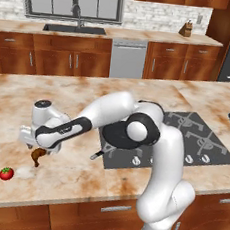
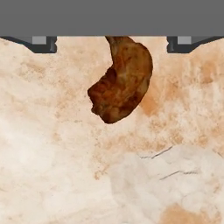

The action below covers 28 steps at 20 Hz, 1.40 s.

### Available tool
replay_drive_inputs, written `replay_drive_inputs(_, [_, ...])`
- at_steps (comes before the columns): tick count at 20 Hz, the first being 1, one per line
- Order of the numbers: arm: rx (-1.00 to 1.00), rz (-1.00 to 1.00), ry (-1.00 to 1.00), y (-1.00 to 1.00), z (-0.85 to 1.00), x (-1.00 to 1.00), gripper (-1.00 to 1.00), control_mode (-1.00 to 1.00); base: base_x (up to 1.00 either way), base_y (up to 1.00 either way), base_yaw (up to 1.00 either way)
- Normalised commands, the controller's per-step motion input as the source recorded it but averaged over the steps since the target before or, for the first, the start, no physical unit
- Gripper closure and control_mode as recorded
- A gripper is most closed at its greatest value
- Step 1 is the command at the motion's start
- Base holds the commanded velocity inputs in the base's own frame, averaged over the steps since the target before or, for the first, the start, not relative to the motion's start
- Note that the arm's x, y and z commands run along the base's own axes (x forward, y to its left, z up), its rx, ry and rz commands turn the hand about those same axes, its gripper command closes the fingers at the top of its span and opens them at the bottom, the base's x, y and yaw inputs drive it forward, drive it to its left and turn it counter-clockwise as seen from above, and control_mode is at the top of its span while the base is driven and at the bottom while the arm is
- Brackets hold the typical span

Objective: Place both pans onto different burners. Then place the tomato and the chicken drumstick on different pans.

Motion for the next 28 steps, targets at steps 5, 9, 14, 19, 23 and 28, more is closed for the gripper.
replay_drive_inputs(5, [0.01, 0.0, 0.0, 0.06, -0.23, 0.09, -1.0, -1.0, 0.0, 0.0, 0.0])
replay_drive_inputs(9, [0.0, 0.0, 0.0, 0.11, -0.13, 0.19, -1.0, -1.0, 0.0, 0.0, 0.0])
replay_drive_inputs(14, [0.0, 0.0, 0.0, 0.13, -0.19, 0.16, -1.0, -1.0, 0.0, 0.0, 0.0])
replay_drive_inputs(19, [0.0, 0.0, 0.0, 0.15, -0.19, 0.18, -1.0, -1.0, 0.0, 0.0, 0.0])
replay_drive_inputs(23, [0.0, 0.0, 0.0, 0.14, -0.26, 0.14, -1.0, -1.0, 0.0, 0.0, 0.0])
replay_drive_inputs(28, [0.0, 0.0, 0.0, 0.1, -0.33, 0.02, 1.0, -1.0, 0.0, 0.0, 0.0])
